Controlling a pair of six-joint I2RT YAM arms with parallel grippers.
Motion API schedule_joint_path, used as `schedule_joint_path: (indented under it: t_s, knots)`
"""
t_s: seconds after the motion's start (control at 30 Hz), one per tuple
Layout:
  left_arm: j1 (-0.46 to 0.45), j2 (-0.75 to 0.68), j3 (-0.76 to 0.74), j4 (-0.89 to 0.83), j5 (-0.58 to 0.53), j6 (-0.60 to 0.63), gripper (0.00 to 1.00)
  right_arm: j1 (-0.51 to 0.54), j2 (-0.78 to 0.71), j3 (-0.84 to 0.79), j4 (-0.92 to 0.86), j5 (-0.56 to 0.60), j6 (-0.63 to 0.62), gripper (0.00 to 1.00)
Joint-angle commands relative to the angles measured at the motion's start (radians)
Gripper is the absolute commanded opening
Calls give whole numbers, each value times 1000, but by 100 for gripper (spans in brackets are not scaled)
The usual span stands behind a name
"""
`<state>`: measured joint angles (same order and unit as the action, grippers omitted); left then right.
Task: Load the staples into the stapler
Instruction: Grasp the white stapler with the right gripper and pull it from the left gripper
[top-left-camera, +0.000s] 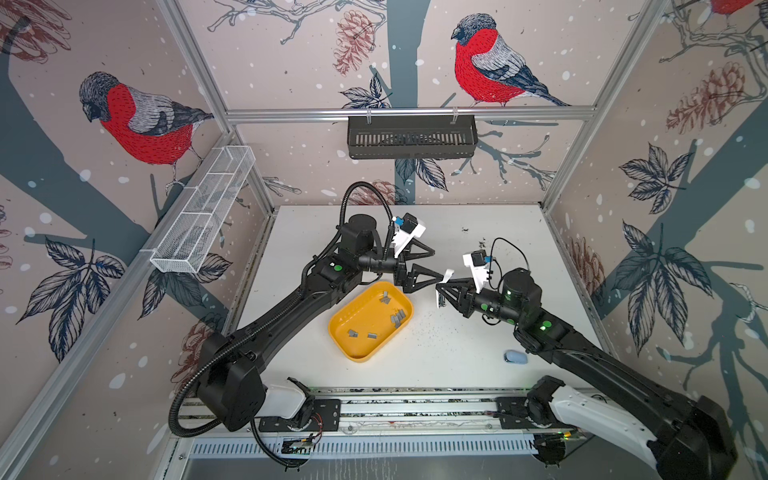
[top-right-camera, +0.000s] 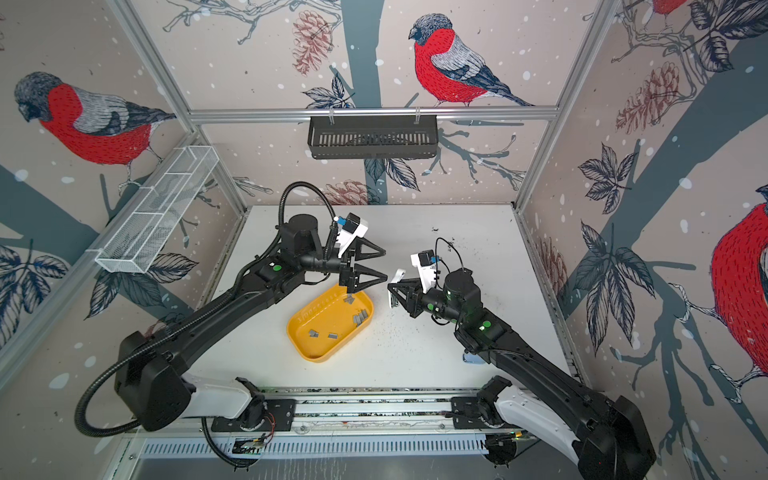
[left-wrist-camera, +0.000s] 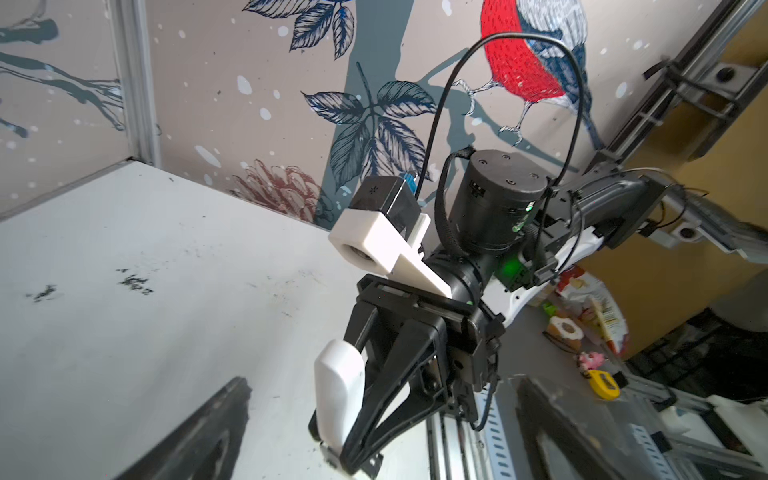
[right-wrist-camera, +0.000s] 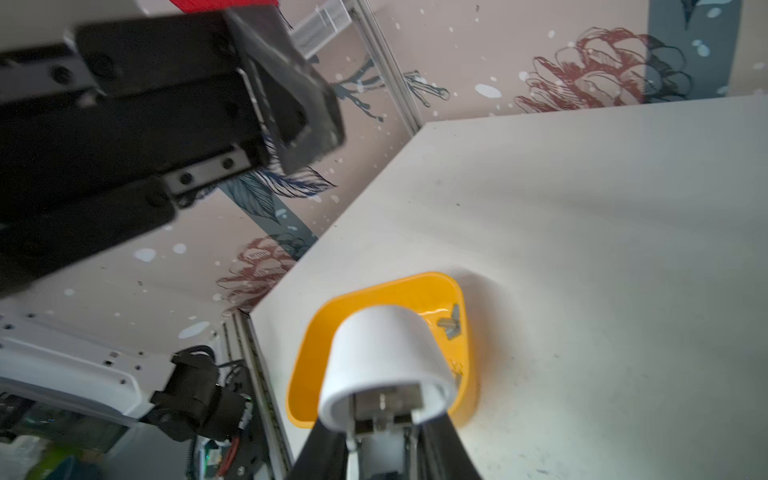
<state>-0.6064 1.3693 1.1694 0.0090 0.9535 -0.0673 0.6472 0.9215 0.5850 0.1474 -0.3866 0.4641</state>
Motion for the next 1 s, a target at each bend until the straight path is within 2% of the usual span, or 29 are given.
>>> schedule_joint_path:
  t_s: [0.0,0.07,0.2,0.33,0.77,0.9,0.97]
  knots:
    - [1,-32,-1,-177,-86,203,99,4,11,10,-203,171,-99,22]
    - [0,-51,-25,-218,-119,271,99,3,43,19,-275,248,-114,22]
    - [-40,-65,-72,-204,-238,295,99,5,104,30,-307,325,-125,22]
    - [-71,-64,-68,-197,-228,286,99,9,209,81,-364,372,-157,23]
    - [-76,-91,-91,-162,-230,275,99,19,435,150,-385,383,-192,24]
    - [-72,-110,-128,-84,-280,234,99,17,437,120,-319,347,-185,24]
    - [-76,-119,-118,-111,-285,245,99,18,475,142,-333,338,-185,24]
